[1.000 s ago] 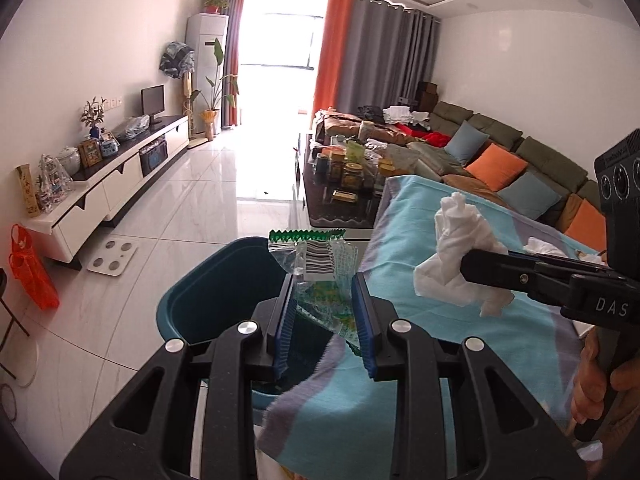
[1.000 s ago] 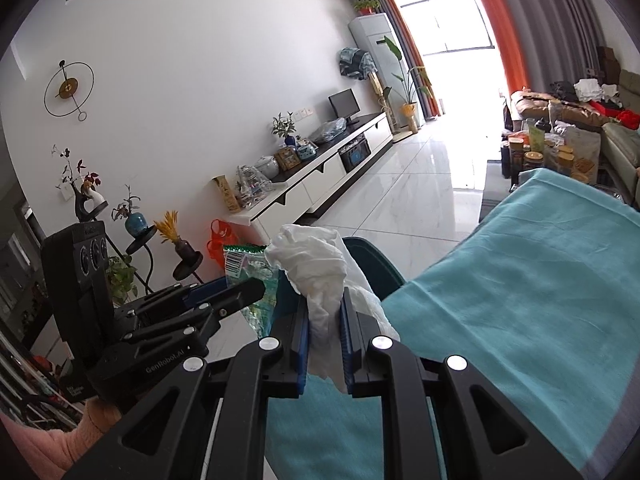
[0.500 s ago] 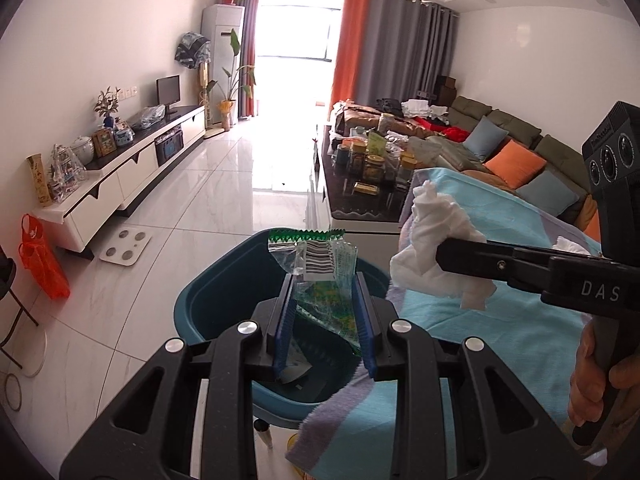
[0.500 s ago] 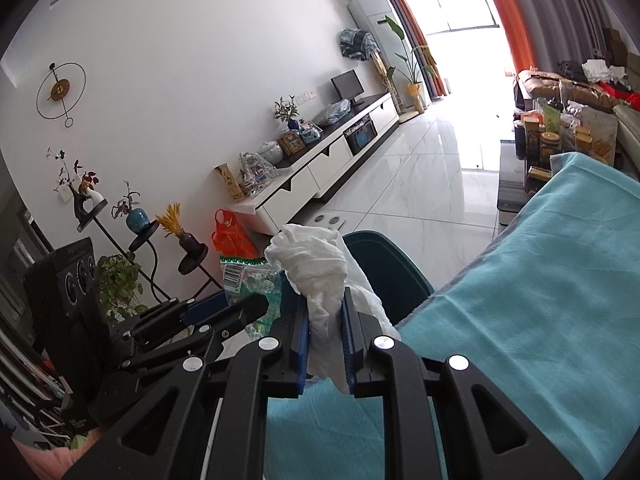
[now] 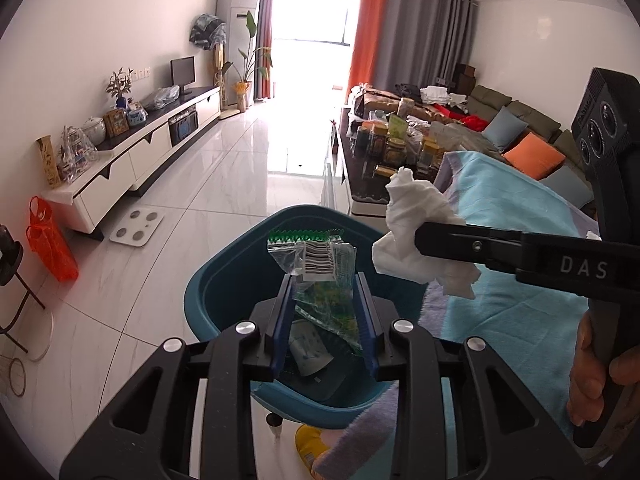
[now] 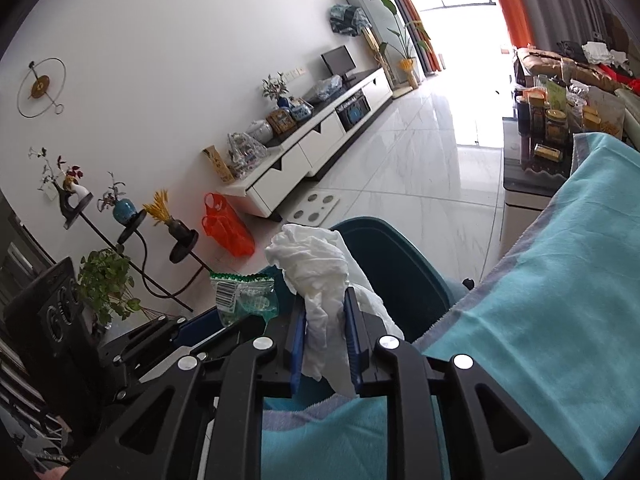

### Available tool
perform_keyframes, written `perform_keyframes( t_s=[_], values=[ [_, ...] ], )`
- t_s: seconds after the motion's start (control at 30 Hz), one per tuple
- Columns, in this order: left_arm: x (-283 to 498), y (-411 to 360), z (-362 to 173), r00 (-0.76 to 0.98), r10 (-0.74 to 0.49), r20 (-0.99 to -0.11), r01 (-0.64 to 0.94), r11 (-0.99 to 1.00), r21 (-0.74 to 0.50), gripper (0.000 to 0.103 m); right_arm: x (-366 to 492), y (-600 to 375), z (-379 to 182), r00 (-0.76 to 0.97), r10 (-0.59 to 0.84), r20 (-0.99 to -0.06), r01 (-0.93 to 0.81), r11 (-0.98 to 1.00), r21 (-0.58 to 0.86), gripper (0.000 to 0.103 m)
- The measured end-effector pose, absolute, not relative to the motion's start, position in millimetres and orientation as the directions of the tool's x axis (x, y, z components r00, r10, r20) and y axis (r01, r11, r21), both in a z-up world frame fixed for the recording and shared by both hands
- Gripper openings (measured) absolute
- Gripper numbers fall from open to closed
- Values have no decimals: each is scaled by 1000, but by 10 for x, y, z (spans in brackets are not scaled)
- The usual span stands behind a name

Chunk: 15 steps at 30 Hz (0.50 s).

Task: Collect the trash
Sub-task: 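Carry the bag and tissue over the teal bin and open both tools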

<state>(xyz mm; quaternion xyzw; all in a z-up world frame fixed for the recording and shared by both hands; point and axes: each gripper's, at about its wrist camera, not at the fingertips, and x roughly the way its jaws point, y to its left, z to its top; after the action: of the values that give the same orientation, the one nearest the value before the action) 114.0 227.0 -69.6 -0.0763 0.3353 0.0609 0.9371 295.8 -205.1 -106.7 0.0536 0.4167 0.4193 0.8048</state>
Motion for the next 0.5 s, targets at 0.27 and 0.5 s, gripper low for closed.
perform_keyframes(
  t_s=[0.27,0.5],
  values=[
    [1314,2320,-875,743,65,-666,-186,976,-113,31,3053,-1874,-1151,286,681,-674,-607,673,422,22],
    [1472,2370,-984,732,43,-680,-194,970,-147,40,3140,-1850,-1236,276,648,-710,-558,709,430,41]
  ],
)
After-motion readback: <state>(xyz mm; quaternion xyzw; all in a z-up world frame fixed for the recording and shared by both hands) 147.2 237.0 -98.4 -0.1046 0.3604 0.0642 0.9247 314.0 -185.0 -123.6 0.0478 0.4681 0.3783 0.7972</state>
